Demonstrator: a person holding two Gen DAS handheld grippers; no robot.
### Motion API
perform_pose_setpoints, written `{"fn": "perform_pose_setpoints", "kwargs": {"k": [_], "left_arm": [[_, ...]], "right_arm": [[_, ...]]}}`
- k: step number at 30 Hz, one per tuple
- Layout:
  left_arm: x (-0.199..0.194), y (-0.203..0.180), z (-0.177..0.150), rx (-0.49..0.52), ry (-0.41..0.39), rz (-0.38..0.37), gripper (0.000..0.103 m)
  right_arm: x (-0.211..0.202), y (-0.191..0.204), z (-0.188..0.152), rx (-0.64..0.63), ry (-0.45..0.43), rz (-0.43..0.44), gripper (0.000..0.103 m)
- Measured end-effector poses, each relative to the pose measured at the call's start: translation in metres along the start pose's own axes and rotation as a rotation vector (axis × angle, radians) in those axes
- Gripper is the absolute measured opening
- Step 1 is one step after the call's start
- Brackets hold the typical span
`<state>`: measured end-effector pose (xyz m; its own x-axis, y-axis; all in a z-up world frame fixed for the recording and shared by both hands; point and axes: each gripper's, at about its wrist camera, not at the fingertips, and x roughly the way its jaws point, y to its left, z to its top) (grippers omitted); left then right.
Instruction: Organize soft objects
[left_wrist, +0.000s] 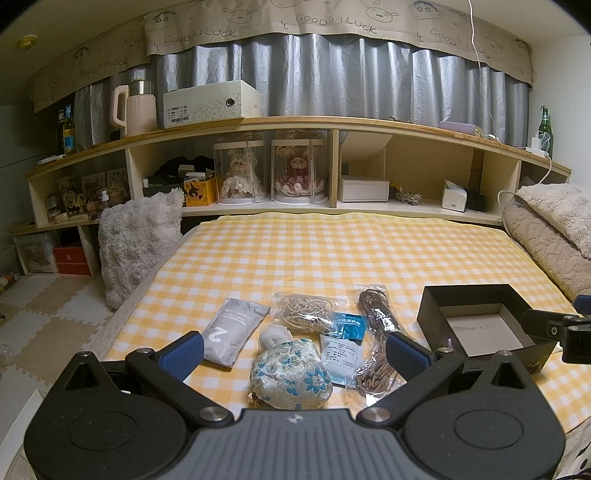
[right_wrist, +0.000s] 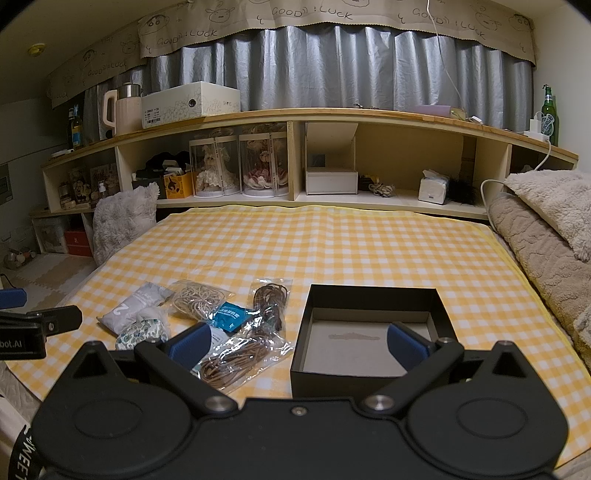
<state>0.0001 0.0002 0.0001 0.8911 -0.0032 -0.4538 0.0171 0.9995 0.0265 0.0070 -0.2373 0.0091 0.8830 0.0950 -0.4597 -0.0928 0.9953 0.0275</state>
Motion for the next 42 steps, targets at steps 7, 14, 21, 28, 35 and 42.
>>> {"fn": "perform_pose_setpoints", "kwargs": {"k": [7,14,21,28,35,42], "left_arm": [[0.0,0.0,0.0,-0.003,0.001,-0.006,0.103],[0.002,-0.005,0.005,-0.006,0.003,-0.031,0.103],[0.013,-0.014,0.018,-0.006,0.012,-0.014,0.103],[0.028,-0.014,0.035,0.012,-0.007,-0.002,0.103],[0.055,-0.004,0.056,0.057,-0.014,-0.017,0.103],[0.098,0.017,0.06,0.045,0.05,-0.033,0.103]], "right_arm": [[-0.001,0.002,0.0,-0.001,-0.002,0.001,0.103],[0.003,-0.003,0.004,0.024,-0.016,0.003,0.103],[0.008,0.0,0.016,0.023,-0.02,0.024,0.103],[0.031,0.008,0.045,0.032,-0.008,0.081,0.103],[0.062,0.009,0.072,0.127,0.035,0.129,0.103],[0.108,0.001,0.081,0.335,0.121,0.14,0.103]]}}
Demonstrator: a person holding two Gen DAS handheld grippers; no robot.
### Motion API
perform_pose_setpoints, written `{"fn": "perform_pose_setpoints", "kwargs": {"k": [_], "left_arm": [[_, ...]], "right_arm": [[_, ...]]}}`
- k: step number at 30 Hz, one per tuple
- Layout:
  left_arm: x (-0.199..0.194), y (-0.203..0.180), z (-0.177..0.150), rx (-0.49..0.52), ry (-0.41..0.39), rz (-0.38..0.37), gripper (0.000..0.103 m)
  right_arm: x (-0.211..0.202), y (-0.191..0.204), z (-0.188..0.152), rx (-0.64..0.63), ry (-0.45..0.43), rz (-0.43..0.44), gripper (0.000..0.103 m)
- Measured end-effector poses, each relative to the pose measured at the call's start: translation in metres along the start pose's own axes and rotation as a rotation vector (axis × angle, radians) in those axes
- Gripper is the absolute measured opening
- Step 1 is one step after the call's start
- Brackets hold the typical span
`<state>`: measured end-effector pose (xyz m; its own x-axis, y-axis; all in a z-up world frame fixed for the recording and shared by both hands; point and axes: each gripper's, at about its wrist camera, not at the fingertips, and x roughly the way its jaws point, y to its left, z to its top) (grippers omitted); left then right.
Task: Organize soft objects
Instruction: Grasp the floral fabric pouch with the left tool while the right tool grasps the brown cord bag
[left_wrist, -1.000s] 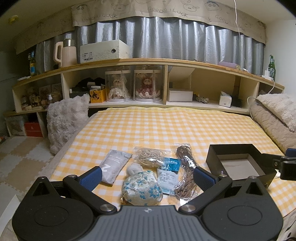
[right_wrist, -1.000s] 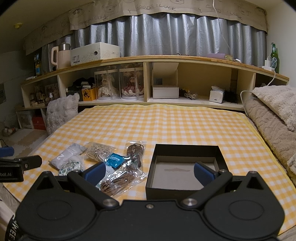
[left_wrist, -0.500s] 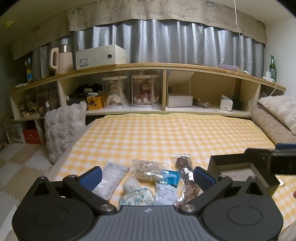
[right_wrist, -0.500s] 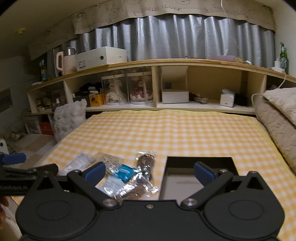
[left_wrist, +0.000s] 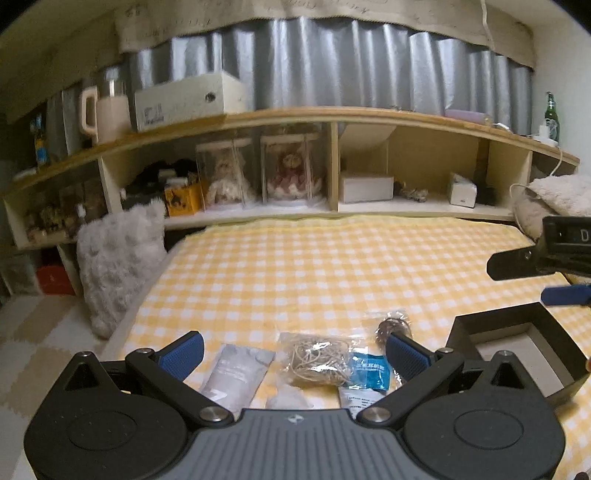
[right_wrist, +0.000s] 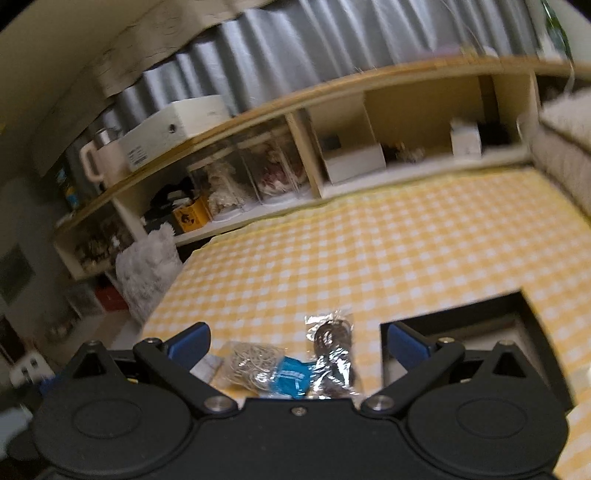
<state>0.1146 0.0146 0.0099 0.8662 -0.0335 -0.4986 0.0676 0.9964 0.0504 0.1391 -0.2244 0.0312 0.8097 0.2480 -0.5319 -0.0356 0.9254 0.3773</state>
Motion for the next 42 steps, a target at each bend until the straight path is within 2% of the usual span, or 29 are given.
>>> {"fn": "perform_pose_setpoints", "kwargs": {"k": [9,14,17,20,23,26,30,36,39,42], "left_arm": [[0.043,0.016,-0.021,0.02,0.182,-0.077,0.103],[0.065,0.016,-0.038,0.018,0.335,-0.132,0.103],[0.081,0.016,-0.049,0.004,0.439,-0.102,0.103],[0.091,0.019,-0.055,-0.049,0.491,-0.091,0.103],[0.1,0.021,-0.06,-0.105,0.531,-0.093,0.103],[0.108,0.02,-0.064,-0.111,0.557,-0.083,0.103],[0.112,0.017,-0.066,-0.114,0.579,-0.081,0.103],[0.117,0.015,-0.069,-0.103,0.591,-0.079,0.101],[0.118,0.013,-0.068,-0.097,0.589,-0.084,0.099],[0.117,0.011,-0.068,-0.076,0.579,-0.079,0.099]], "right_arm": [[0.069,-0.013,-0.018,0.23,0.205,0.015,0.103],[0.098,-0.012,-0.041,0.279,0.317,-0.007,0.103],[0.112,-0.01,-0.055,0.283,0.389,-0.042,0.102],[0.124,-0.006,-0.069,0.272,0.435,-0.079,0.102],[0.126,0.005,-0.074,0.213,0.421,-0.12,0.102],[0.125,0.007,-0.075,0.217,0.417,-0.126,0.098],[0.125,0.004,-0.078,0.298,0.439,-0.103,0.093],[0.127,-0.008,-0.089,0.389,0.453,-0.176,0.086],[0.13,-0.014,-0.097,0.451,0.462,-0.175,0.084],[0.135,-0.017,-0.101,0.476,0.432,-0.191,0.084]]}}
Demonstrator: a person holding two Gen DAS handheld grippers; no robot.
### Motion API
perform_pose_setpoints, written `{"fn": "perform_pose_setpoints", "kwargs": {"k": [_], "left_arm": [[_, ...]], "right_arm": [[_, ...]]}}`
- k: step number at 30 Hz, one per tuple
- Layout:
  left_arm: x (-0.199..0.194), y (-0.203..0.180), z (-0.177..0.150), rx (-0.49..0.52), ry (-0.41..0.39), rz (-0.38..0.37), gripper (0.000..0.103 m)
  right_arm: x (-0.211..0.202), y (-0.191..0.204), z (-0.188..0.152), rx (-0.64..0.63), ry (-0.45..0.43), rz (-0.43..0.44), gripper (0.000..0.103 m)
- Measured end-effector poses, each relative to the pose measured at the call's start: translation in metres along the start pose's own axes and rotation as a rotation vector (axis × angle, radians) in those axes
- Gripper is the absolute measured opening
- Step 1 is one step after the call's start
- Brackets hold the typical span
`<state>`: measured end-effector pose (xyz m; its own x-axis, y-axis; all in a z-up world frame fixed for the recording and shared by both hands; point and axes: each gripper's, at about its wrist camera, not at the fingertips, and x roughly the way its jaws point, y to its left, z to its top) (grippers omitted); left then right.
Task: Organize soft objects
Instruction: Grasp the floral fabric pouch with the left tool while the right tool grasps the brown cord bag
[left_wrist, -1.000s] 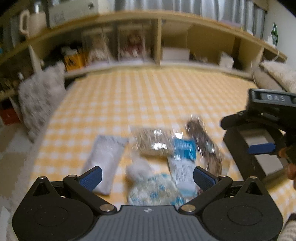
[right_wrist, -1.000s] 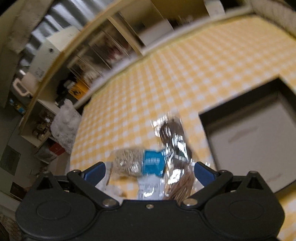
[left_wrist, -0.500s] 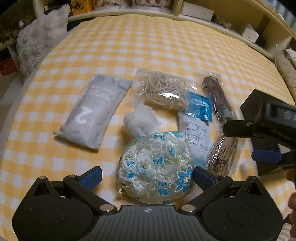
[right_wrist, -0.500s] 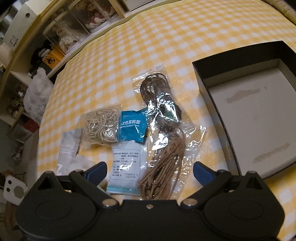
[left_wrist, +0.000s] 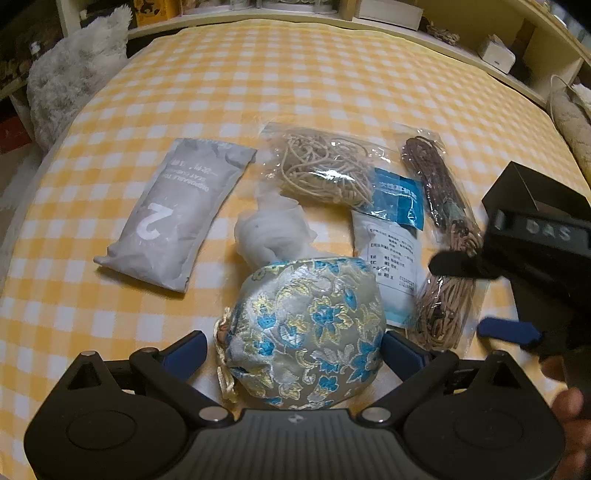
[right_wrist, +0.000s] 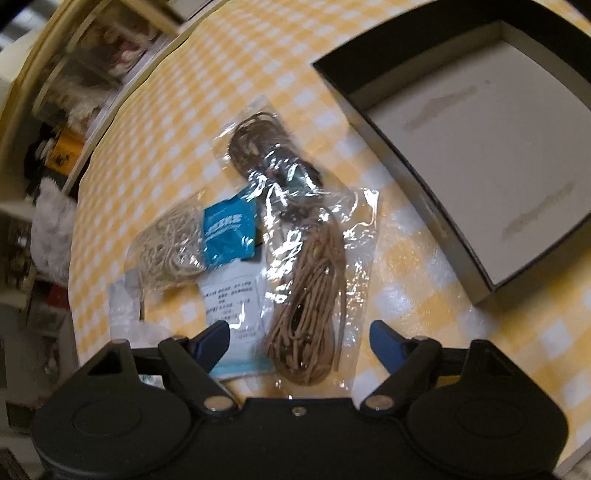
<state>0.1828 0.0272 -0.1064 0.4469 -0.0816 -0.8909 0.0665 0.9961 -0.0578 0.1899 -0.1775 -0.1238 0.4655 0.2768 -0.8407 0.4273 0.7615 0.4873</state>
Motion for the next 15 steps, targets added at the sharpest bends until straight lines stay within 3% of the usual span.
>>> {"fn": "perform_pose_setpoints", "kwargs": {"k": [8,15], "left_arm": [[-0.005,-0.008,-0.003,0.066,-0.033,0.039,0.1],[-0.005,-0.004,-0.002,0.039,-0.033,0.032,0.1]], "right_arm": [[0.01,0.015,-0.012,-0.137,-0.086,-0.025,0.089],[0.002,0.004,-0.016,-0.169,-0.106,-0.039,0.059]]}}
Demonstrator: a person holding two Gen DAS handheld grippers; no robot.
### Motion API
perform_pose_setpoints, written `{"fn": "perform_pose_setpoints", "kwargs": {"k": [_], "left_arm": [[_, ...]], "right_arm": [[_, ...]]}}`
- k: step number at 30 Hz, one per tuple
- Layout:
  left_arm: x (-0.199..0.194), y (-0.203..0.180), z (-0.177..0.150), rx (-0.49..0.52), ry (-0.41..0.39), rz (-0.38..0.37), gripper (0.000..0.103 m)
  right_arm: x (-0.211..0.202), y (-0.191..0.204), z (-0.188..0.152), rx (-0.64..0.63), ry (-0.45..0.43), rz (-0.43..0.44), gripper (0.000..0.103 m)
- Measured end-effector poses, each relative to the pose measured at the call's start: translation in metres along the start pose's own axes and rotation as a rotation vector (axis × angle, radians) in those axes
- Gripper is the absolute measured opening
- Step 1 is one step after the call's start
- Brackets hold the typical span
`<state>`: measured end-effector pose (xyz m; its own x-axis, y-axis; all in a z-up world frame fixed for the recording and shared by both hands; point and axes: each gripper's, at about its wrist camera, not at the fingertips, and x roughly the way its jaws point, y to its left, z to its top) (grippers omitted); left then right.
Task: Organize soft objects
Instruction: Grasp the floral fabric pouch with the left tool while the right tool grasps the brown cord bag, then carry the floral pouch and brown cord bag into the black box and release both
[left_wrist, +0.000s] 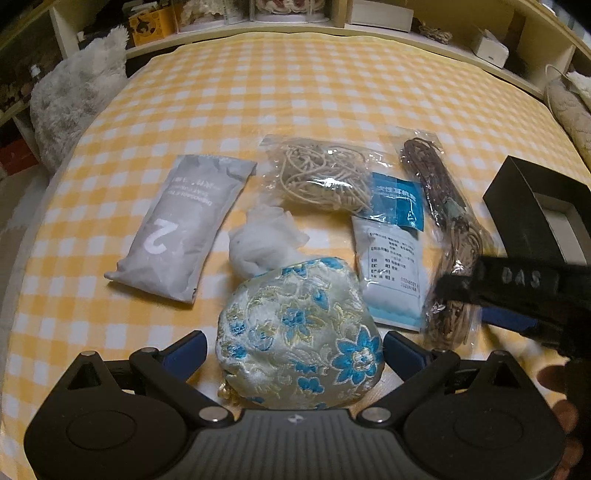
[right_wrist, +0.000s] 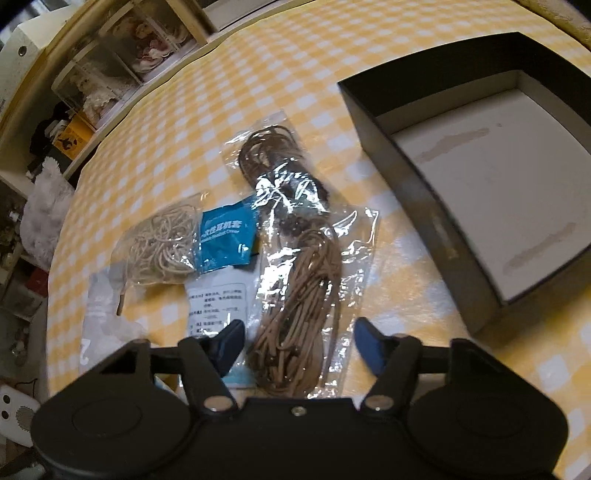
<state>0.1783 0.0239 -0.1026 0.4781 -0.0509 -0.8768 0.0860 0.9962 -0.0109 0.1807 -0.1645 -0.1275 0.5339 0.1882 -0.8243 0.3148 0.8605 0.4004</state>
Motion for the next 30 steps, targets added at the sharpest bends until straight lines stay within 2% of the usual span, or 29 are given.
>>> {"fn": "perform_pose_setpoints", "kwargs": {"k": [6,14,24,30], "left_arm": [[0.001,0.003,0.0,-0.059,-0.002,-0.016,0.089],[-0.008,0.006,-0.003,-0.101,-0.032,-0.015,0.08],[-0.045,0.019,-0.008,-0.191,-0.159,-0.035,0.08],[-0.073,0.027,-0.013,-0.232,-0.245,-0.088,0.08]], "right_arm": [[-0.01,-0.011,-0.007,-0.011,0.019,0.033,0.037],[-0.024,-0.008,-0.021,-0.084,0.059,0.096,0.024],[-0.061,0.012,-0.015,-0.26,-0.058,0.169,0.022],[-0.093,0.022,-0.001,-0.4,-0.139,0.213,0.023]]}}
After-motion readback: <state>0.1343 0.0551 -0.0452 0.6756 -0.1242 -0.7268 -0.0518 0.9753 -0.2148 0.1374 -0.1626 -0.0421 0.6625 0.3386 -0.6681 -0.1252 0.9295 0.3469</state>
